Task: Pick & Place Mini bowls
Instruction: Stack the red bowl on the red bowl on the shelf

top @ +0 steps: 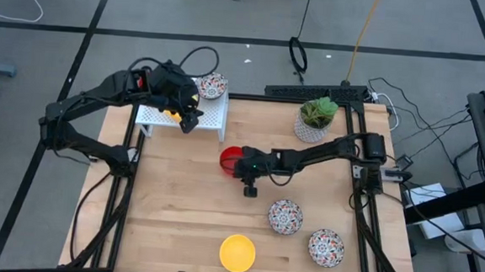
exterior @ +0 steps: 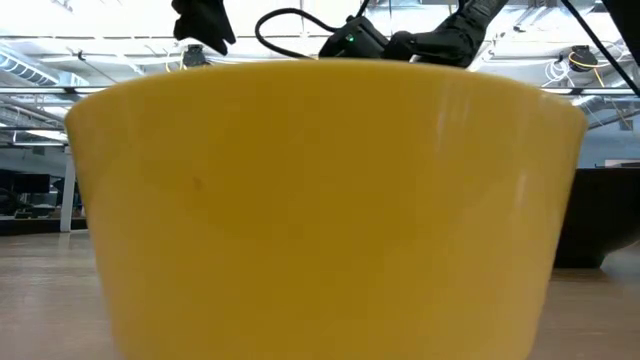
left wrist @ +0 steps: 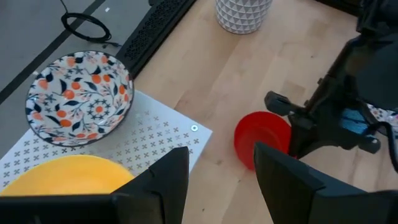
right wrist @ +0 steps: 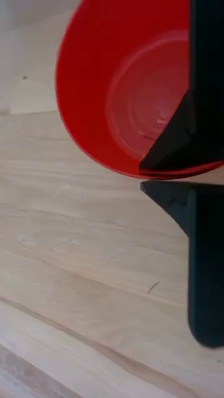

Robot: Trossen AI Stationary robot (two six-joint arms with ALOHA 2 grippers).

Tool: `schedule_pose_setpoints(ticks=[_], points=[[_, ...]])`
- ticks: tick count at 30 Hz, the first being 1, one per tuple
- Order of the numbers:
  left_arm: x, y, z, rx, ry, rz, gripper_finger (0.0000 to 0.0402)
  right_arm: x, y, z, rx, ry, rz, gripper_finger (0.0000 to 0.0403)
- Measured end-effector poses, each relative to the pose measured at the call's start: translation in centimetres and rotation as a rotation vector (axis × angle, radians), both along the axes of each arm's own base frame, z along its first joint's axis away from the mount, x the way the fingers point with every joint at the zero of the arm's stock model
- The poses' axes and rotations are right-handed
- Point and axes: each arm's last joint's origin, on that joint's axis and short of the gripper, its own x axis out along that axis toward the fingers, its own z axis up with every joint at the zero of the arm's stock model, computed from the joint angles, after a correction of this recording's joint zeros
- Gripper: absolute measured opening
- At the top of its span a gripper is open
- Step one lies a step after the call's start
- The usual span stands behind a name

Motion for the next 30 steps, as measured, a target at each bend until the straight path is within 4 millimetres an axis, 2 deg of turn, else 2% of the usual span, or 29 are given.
schedule_pose_setpoints(ticks=[6, 12, 16, 20, 24, 30], points=[[0.2, -0.6, -0.1, -0.003, 0.007, -0.027, 0.0184, -0.2, 0.0, 0.8, 0.000, -0.012, 0.000, 0.0107], [0.9, -1.7, -1.7, -0.073, 0.040, -0.123, 0.0184, -2.0, 0.3, 4.1, 0.020, 0.030, -0.012, 0.0152], [1.7, -2.9, -4.3, -0.137, 0.071, -0.217, 0.0184, -3.8, 0.4, 6.9, 0.037, 0.048, -0.025, 0.0157], [2.9, -4.1, -7.6, -0.116, 0.065, -0.298, 0.0184, -6.3, 0.6, 8.6, 0.037, 0.045, -0.019, 0.0152], [3.7, -5.4, -10.5, -0.055, 0.049, -0.410, 0.0184, -9.2, 0.9, 9.6, 0.091, 0.019, -0.057, 0.0146], [4.4, -7.2, -14.2, 0.062, -0.014, -0.576, 0.0184, -13.6, 1.4, 10.0, 0.189, -0.025, -0.120, 0.0144]])
